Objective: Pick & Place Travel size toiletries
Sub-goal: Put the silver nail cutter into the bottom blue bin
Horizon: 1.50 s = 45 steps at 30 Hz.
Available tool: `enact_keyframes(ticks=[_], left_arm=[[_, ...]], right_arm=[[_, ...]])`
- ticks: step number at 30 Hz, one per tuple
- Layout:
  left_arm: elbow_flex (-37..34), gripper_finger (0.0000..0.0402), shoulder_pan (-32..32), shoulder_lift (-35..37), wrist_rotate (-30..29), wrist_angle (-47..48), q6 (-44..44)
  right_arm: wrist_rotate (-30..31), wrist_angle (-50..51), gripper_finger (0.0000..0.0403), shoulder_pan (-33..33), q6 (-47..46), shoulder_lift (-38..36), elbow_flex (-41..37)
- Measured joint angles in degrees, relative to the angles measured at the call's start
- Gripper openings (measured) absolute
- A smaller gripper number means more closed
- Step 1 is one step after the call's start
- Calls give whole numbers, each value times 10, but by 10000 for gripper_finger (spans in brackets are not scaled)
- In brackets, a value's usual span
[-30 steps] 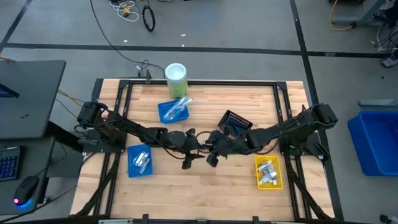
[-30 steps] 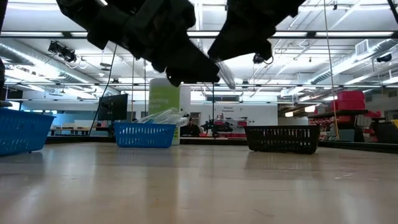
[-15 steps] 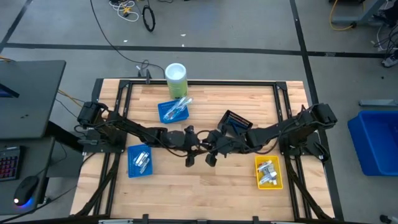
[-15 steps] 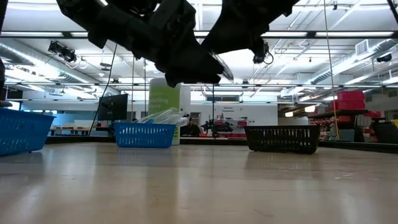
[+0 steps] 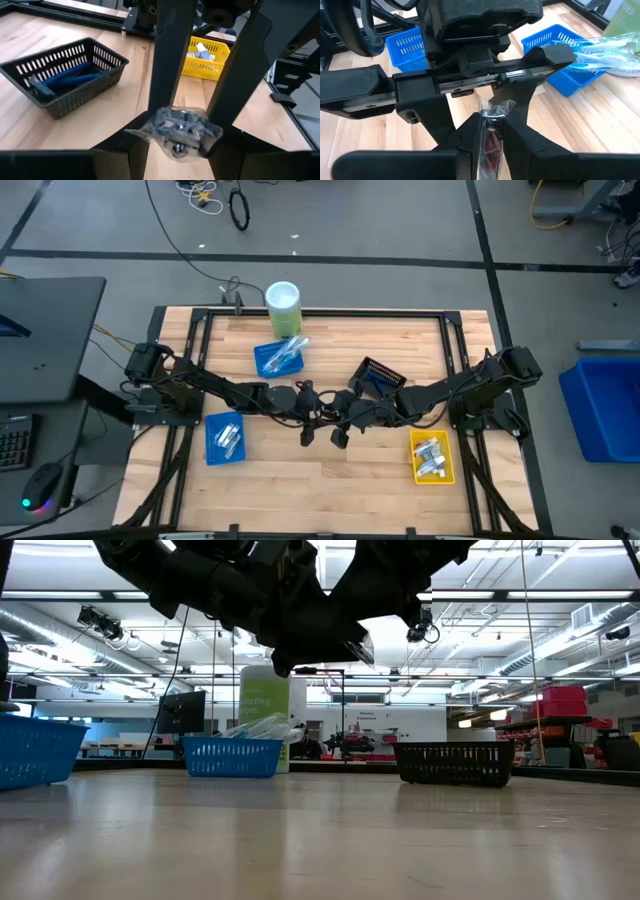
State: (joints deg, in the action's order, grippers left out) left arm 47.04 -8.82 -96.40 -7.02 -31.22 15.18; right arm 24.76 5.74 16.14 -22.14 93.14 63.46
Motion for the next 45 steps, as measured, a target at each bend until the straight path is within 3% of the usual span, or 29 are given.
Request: enact_keyframes(ticks=[4,12,17,23,28,32,37,41,45], left_arm=[[0,155,1,0,-1,0,-3],[0,59,2,0,-6,1,-8],[0,57,2,0,-11,8,-6],[0,60,2,2,-22,72,15],[0,59,1,48,-30,184,53],[1,59,-8,120,-74,319,79],[1,58,-40,224,-98,515,205],[1,58,-84,287,-81,652,322],[0,59,-134,327,-8,770,388]], right_arm=[[1,0,73,0,3,0,0],[3,-1,74,0,12,0,0],[0,7,93,0,8,0,0],[-2,37,154,1,31,0,0],[1,64,205,0,29,0,0],[2,82,232,0,35,0,0],[2,87,253,0,48,0,0],[1,88,261,0,60,0,0],[1,98,259,0,72,0,0]])
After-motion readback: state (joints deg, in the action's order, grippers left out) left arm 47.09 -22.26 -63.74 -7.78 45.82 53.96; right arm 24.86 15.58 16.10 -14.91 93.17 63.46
